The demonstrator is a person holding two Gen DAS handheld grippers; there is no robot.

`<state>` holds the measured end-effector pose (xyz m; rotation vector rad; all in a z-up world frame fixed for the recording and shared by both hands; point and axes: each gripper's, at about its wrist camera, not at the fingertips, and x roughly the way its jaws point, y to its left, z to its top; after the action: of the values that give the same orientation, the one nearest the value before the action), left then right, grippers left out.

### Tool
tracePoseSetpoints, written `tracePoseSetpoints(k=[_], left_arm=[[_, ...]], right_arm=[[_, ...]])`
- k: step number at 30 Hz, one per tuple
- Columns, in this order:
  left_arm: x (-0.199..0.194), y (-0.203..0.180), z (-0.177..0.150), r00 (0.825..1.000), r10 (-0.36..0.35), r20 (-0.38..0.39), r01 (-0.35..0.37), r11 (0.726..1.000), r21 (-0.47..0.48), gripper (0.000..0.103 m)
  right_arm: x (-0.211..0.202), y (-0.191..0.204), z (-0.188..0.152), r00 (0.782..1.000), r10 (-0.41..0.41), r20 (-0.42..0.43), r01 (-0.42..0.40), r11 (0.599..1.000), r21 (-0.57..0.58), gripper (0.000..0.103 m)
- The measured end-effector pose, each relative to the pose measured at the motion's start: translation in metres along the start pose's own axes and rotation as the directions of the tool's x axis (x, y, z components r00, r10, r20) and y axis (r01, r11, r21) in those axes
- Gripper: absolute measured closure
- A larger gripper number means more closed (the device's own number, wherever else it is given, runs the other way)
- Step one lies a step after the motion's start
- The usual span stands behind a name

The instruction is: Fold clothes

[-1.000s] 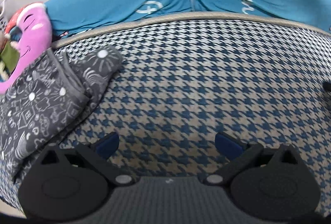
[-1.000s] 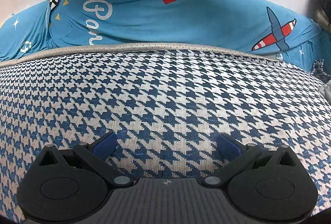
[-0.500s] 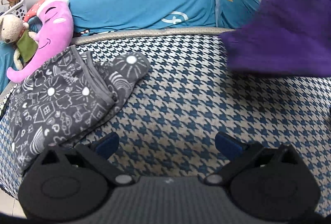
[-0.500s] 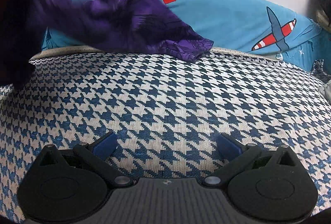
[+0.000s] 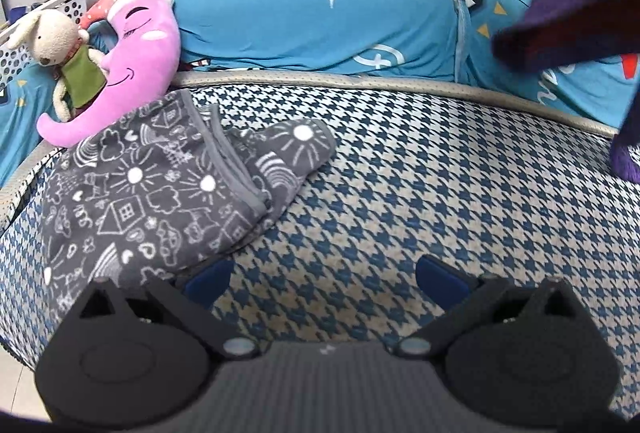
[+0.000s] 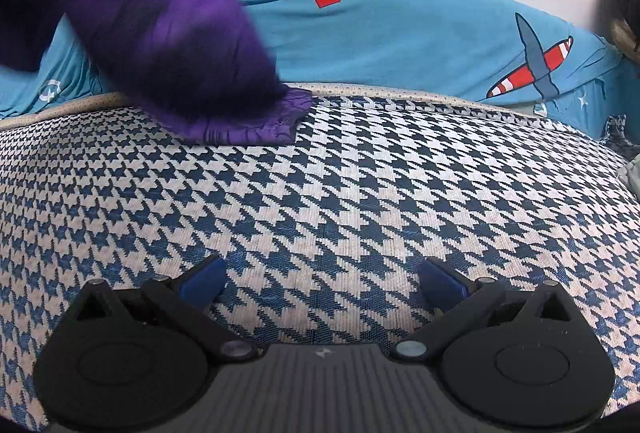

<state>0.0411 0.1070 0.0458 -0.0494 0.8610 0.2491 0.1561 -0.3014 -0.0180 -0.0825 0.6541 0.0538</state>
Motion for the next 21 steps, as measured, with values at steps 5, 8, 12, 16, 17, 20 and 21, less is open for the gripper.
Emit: tracePoseSetpoints(k=[5, 8, 12, 16, 17, 20, 21], left_arm=[[0.0006, 0.0066, -0.0010, 0.999, -0.028, -0.018, 0.028, 1.000, -0.006, 0.000], [0.0005, 0.0090, -0.0005, 0.999, -0.028, -0.019, 0.028, 1.000, -0.013, 0.000], [0.0028, 0.0093, 0.0006, 0.999, -0.031, -0.030, 0.030, 0.999, -0.016, 0.000], [0.0049, 0.0074, 0.0003, 0.999, -0.026, -0.038, 0.026, 1.000, -0.010, 0.000], [0.0052, 0.0069, 0.0001, 0.999, -0.025, -0.038, 0.024, 1.000, -0.008, 0.000], [0.0061, 0.0055, -0.0003, 0.999, -0.019, -0.040, 0.019, 1.000, -0.004, 0.000], [0.0064, 0.0050, -0.0005, 0.999, -0.018, -0.041, 0.018, 1.000, -0.003, 0.000]], right_arm=[[0.0000, 0.0000, 0.0000, 1.000, 0.000, 0.000, 0.000, 1.000, 0.000, 0.000], [0.0001, 0.0001, -0.0001, 1.000, 0.000, 0.000, 0.000, 1.000, 0.000, 0.000], [0.0001, 0.0001, -0.0001, 1.000, 0.000, 0.000, 0.000, 1.000, 0.000, 0.000], [-0.0019, -0.0030, 0.0025, 1.000, 0.000, 0.000, 0.000, 1.000, 0.000, 0.000], [-0.0023, -0.0037, 0.0024, 1.000, 0.000, 0.000, 0.000, 1.000, 0.000, 0.000], [-0.0016, -0.0036, 0.0023, 1.000, 0.000, 0.000, 0.000, 1.000, 0.000, 0.000], [-0.0013, -0.0037, 0.0024, 1.000, 0.000, 0.000, 0.000, 1.000, 0.000, 0.000]])
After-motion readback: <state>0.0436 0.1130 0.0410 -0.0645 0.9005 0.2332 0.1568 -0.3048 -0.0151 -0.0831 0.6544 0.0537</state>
